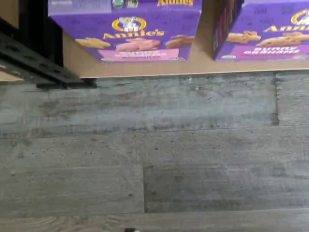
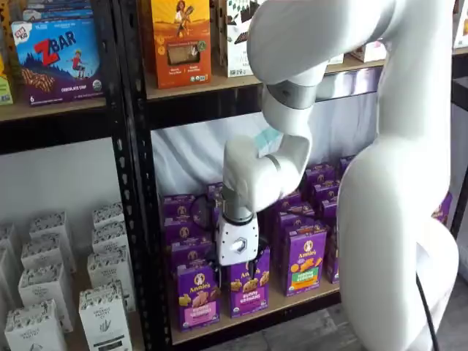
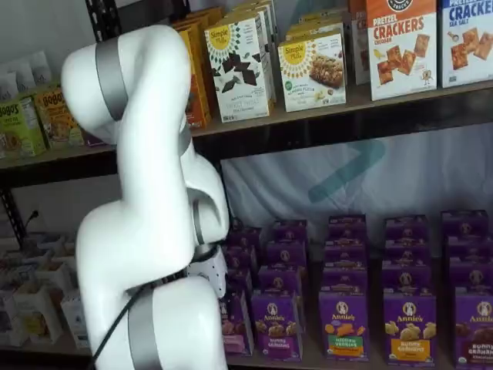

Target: Pick up the purple box with a pink patch in the middle, on the bottom shelf, the first box from the left

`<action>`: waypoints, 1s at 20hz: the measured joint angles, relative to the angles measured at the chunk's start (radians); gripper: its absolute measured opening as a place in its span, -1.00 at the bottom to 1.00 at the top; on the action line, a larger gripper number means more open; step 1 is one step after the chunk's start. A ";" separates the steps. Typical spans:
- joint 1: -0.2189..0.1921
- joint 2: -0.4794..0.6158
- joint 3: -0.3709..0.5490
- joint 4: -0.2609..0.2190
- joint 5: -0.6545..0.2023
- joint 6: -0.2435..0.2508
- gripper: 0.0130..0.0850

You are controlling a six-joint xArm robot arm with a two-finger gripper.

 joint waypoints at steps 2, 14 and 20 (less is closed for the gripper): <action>-0.001 0.030 -0.040 -0.006 0.023 0.006 1.00; -0.008 0.208 -0.222 0.036 -0.004 -0.043 1.00; -0.008 0.282 -0.300 0.037 -0.017 -0.046 1.00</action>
